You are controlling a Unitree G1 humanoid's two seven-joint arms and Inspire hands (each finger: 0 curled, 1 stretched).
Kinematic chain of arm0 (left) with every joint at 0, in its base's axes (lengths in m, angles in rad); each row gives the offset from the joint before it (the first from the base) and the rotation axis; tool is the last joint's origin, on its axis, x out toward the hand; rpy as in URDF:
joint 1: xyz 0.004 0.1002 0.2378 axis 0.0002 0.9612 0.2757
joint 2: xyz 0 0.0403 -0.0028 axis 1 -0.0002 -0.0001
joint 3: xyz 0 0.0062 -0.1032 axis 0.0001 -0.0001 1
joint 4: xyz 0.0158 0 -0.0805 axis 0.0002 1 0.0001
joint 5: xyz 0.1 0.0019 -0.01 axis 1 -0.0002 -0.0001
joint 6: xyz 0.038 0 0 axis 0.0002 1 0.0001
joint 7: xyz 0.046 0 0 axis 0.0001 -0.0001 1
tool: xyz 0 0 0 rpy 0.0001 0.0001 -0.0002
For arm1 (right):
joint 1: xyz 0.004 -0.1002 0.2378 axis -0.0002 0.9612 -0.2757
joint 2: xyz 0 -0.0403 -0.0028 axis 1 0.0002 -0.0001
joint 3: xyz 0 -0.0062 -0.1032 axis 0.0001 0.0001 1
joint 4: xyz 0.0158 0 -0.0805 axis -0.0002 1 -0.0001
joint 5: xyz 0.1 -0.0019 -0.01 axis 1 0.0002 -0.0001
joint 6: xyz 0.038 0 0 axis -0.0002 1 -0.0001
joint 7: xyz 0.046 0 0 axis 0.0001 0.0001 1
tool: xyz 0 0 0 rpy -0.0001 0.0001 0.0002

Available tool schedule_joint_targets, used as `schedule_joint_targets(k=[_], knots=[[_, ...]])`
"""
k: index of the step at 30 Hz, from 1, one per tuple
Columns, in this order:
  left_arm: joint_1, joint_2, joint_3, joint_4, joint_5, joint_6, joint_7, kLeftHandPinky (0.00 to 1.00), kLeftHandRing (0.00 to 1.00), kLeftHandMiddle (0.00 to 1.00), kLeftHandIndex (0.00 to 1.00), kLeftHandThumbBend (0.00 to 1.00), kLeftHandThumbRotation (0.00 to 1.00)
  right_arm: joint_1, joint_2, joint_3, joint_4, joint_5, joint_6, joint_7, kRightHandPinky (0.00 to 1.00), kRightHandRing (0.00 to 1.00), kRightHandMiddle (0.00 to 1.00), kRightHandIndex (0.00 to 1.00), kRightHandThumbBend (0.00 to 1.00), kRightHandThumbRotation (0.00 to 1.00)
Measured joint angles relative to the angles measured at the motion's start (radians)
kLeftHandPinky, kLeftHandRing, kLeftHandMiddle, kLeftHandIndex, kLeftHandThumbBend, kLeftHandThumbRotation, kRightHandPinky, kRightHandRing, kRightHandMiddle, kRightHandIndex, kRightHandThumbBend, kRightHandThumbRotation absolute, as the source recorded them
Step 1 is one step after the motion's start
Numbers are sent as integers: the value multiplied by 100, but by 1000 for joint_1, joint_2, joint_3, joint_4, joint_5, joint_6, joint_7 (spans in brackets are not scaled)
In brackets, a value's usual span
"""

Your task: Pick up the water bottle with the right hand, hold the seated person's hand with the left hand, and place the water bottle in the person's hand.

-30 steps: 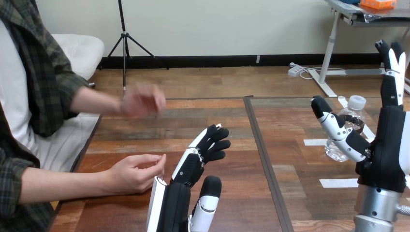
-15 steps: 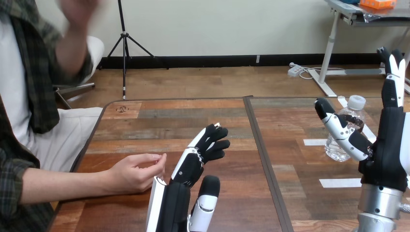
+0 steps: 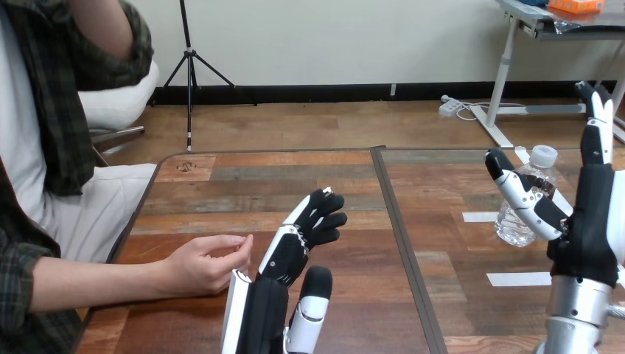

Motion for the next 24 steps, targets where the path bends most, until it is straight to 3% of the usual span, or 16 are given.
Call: schedule_joint_targets(k=[24], knots=[[1, 0, 0, 1, 6, 0, 1, 76, 80, 84, 87, 46, 96, -109, -46, 14, 182, 16, 0, -14, 100, 99, 96, 88, 74, 36]])
